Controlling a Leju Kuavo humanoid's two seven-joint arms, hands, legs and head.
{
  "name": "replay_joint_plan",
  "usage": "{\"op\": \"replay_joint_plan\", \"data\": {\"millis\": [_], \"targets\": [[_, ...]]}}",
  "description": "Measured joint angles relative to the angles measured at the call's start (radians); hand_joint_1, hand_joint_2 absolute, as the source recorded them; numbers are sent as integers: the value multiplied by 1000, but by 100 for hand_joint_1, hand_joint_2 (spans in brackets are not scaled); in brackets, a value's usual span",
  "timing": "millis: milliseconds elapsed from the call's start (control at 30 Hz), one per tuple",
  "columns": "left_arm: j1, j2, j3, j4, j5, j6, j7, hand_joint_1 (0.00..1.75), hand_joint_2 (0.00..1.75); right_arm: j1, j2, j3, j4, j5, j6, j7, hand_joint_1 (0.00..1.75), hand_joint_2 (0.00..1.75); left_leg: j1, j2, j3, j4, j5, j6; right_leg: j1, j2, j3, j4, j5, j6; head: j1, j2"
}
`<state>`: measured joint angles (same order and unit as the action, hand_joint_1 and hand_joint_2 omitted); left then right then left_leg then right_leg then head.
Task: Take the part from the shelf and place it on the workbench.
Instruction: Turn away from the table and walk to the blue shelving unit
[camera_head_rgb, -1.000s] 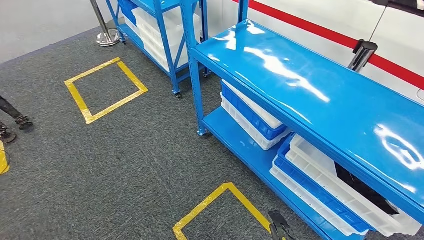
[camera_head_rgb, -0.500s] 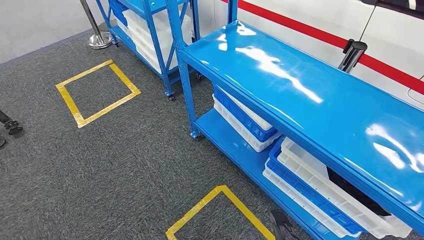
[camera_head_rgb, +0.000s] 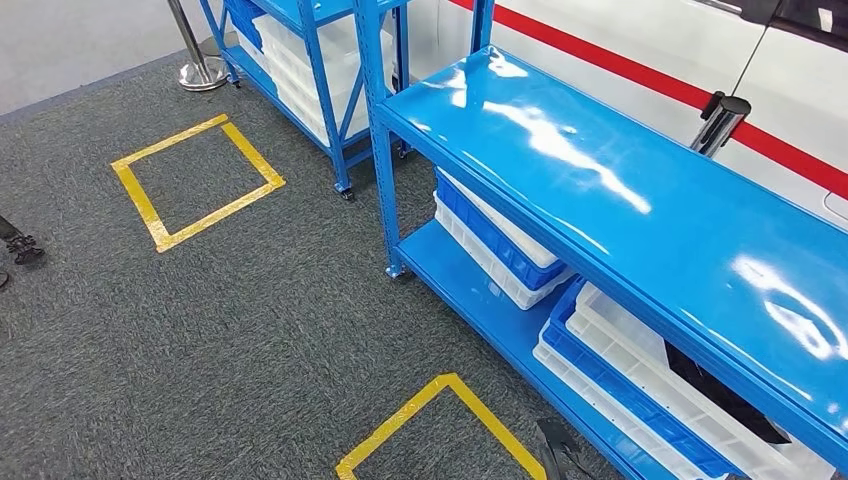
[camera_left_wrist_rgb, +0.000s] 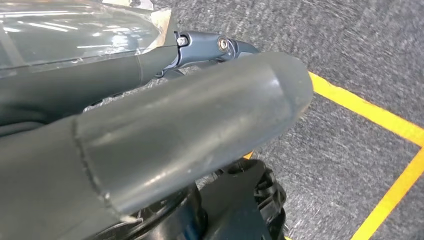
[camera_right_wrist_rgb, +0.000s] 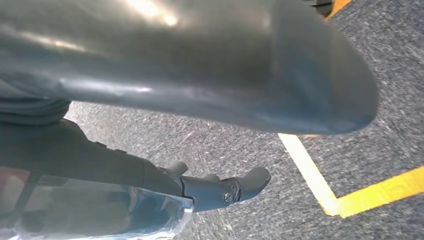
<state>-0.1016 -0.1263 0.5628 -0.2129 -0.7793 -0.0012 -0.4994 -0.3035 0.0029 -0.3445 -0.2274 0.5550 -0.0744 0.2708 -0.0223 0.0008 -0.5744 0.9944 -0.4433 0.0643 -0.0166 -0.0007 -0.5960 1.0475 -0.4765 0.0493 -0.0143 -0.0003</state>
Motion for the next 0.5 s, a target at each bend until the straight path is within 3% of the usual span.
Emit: {"op": "replay_joint_plan", "data": {"millis": [33,133,200,300,333,367,400,467,500], "targets": [[0,0,0,0,0,0,0,0,0,-1,0,0,0,0,0,0,0,0,-1,0,0,3,-4,-5,1,-1,16,-31,11,-8,0,0],[-1,0,0,0,0,1,0,0,0,-2,0,0,0,0,0,0,0,0,1,1,-1,10,-12,-18,0,1,25,-42,17,-32,0,0],[-1,0,0,-1,0,2,0,0,0,-3,1,0,0,0,0,0,0,0,6,-1,-18,52,-41,-32,-8,1,31,-47,19,-44,-2,0],[0,-1,0,-1,0,2,0,0,0,-5,0,0,-1,0,0,0,0,0,23,-4,-110,243,-137,-52,-11,1,34,-48,18,-50,-5,0],[0,-1,0,0,0,2,0,0,0,-5,1,0,-1,0,0,0,0,0,30,-3,-139,296,-153,-57,-11,2,35,-48,17,-50,-5,0],[1,-1,0,0,0,2,0,0,0,-4,1,0,-1,0,0,0,0,0,36,-3,-150,310,-145,-61,-12,2,35,-48,17,-50,-5,0],[1,-1,0,-1,0,2,0,0,0,-5,1,0,-1,0,0,0,0,0,42,-3,-140,283,-120,-65,-13,3,37,-48,16,-49,-5,0],[1,-1,0,-1,0,2,0,0,0,-6,0,0,-1,0,0,0,0,0,53,-3,-74,145,-47,-70,-16,6,41,-48,13,-43,-6,0],[0,-1,0,-1,0,2,0,0,0,-7,0,0,-1,1,0,0,0,0,54,-5,-43,82,-24,-71,-14,7,42,-47,11,-38,-5,0]]}}
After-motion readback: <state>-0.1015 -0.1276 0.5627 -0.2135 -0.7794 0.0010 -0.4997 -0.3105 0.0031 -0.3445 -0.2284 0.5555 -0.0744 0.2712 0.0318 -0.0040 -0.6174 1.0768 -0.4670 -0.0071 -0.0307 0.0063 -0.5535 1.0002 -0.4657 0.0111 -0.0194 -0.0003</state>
